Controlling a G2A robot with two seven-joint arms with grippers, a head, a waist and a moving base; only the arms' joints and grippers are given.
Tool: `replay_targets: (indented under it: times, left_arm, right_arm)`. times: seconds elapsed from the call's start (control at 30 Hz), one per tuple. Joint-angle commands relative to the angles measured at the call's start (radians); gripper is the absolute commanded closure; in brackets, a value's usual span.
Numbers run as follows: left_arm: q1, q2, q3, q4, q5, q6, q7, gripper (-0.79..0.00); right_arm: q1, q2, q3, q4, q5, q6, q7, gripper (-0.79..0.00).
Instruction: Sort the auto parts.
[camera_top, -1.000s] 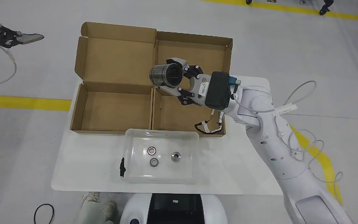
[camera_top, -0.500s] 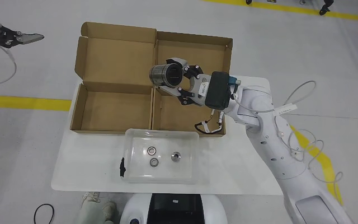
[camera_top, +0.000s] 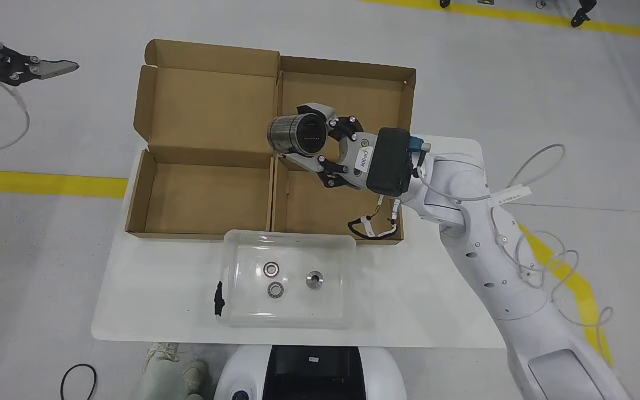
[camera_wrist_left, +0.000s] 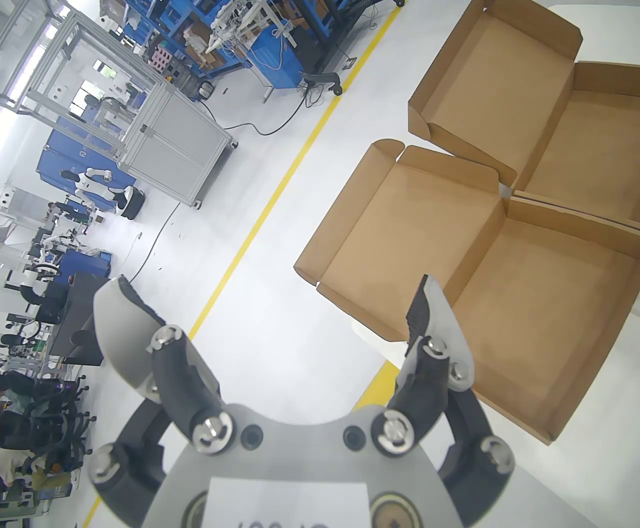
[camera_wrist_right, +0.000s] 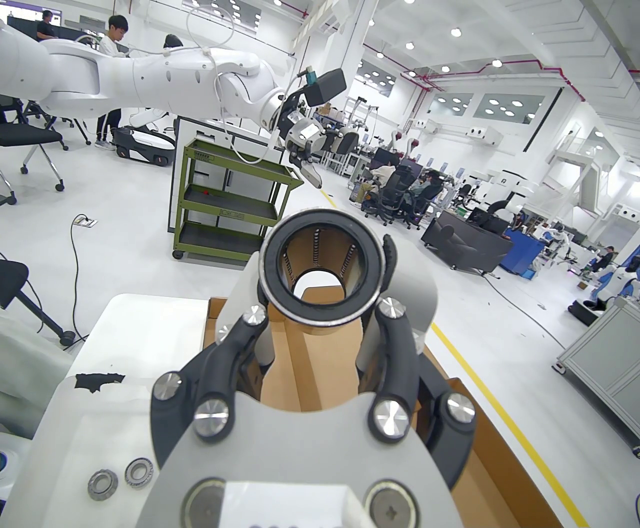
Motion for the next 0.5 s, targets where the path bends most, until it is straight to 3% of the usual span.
replay_targets:
  times: [0.0, 0.47]
  left_arm:
    - [0.000, 0.000, 0.000, 0.000, 0.000, 0.000, 0.000, -0.785]
    - [0.000, 0.000, 0.000, 0.000, 0.000, 0.000, 0.000, -0.785]
  right_arm:
    - [0.000, 0.000, 0.000, 0.000, 0.000, 0.000, 0.000, 0.000]
    - [-0.041, 0.006, 0.009, -0.012, -0.006, 0.011, 0.056, 0.000]
